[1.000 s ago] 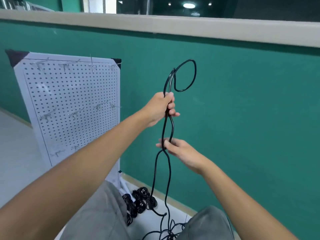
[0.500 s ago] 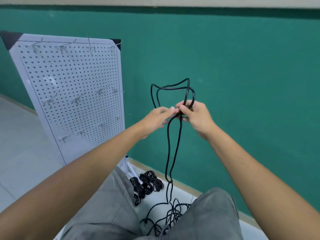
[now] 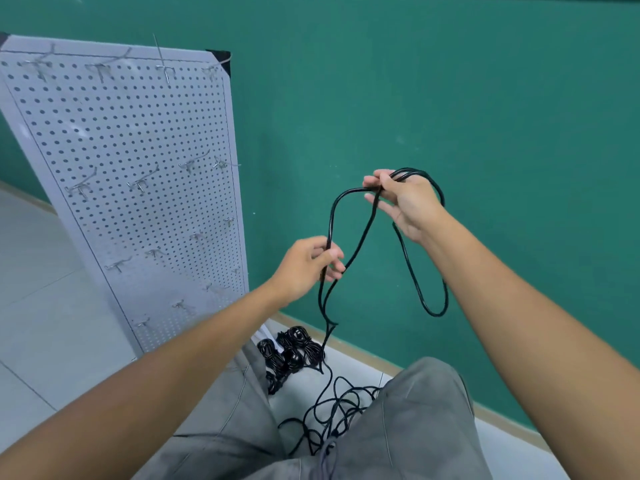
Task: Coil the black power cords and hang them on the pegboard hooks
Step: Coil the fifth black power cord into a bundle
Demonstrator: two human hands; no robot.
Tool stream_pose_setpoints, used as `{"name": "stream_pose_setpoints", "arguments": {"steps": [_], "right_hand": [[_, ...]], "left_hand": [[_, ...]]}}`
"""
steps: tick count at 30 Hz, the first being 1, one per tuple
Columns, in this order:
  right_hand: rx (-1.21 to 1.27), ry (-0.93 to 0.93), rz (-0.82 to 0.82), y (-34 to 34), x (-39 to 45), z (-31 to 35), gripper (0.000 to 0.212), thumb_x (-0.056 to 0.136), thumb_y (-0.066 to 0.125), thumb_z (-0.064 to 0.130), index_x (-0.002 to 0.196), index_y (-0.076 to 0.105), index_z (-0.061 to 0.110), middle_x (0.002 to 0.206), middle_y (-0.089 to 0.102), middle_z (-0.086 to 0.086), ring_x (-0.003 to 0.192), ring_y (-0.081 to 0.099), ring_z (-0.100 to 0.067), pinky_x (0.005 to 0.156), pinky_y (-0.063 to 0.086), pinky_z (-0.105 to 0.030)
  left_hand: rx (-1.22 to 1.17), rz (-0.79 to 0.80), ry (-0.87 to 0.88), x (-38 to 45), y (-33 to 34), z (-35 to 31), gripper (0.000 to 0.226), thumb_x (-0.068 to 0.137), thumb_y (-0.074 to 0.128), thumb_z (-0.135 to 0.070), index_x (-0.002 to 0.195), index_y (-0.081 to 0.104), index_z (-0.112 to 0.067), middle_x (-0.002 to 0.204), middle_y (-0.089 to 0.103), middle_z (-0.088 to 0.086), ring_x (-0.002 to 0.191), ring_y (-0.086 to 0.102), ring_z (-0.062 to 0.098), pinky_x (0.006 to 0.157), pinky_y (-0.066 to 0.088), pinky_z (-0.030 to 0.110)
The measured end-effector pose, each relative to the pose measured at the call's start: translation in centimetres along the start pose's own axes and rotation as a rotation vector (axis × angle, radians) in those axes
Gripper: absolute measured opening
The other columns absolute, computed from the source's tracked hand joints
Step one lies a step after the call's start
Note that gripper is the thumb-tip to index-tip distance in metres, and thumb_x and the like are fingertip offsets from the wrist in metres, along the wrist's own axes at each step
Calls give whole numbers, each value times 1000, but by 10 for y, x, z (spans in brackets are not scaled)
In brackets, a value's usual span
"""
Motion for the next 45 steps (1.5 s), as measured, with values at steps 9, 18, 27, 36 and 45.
{"name": "stream_pose_setpoints", "arguments": {"steps": [9,18,27,36,45], "right_hand": [[-424,340,-10,-29,-19,-56,45,106,50,43,113,64,1,113,73,-15,104,72,-25,90,60,-42],[-543,136,406,-19,-56,-64,36,107,48,33,117,68,4,114,76,-3,112,70,-12,103,48,-23],[-401,-85,257,-28,-59,-14,18,105,49,3,95,64,4,80,67,-10,69,72,-17,82,62,-31],[-372,-105,205,-26,-39,27,18,106,51,12,96,65,7,86,71,-7,82,76,-23,81,62,-31],[-413,-59,13,-24,-24,23,14,105,55,15,99,63,6,103,72,-17,77,75,-22,77,63,-30]], "left_hand": [[-104,6,81,34,-26,-80,18,106,55,-16,103,65,-2,90,72,14,77,75,24,82,64,39],[-255,44,114,64,-18,-122,20,109,51,-19,104,62,-3,95,72,14,84,77,27,78,62,32],[-140,68,34,66,-14,-103,39,110,46,-38,127,60,-6,117,75,10,98,77,24,91,61,36],[87,292,-47,3,28,-23,36,107,48,-42,125,67,-17,121,73,-2,107,72,13,102,52,30],[60,238,-6,-10,21,-3,16,105,56,-10,100,70,-7,87,63,6,71,66,18,71,59,33]]}}
Point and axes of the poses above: each hand's wrist, its own x-axis towards the middle knuckle, its own y-axis out of the palm, z = x × y, the point moved 2 cm from there along x, towards the middle knuckle
